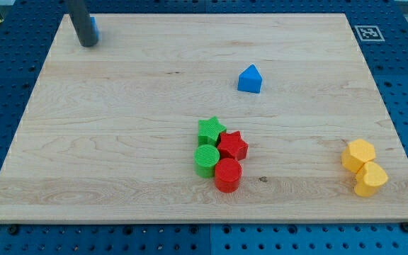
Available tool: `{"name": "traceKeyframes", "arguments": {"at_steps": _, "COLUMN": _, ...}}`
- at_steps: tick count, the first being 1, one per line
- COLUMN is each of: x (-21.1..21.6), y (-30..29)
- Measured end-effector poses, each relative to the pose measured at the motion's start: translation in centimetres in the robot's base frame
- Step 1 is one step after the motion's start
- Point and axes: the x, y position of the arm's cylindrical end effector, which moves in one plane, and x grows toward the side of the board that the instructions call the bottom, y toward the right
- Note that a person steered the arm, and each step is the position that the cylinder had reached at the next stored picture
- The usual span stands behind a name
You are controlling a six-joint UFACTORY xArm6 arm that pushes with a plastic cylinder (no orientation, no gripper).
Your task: Move your arm to the left of the blue cube
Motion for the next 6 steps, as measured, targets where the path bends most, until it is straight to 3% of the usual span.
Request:
{"name": "traceKeyframes", "arguments": {"at_steps": 1, "x": -0.1, "y": -0.3}}
{"name": "traceKeyframes", "arguments": {"at_steps": 3, "x": -0.5, "y": -6.2}}
{"name": "traceKeyframes", "arguments": {"at_steps": 6, "x": -3.0, "y": -5.7}}
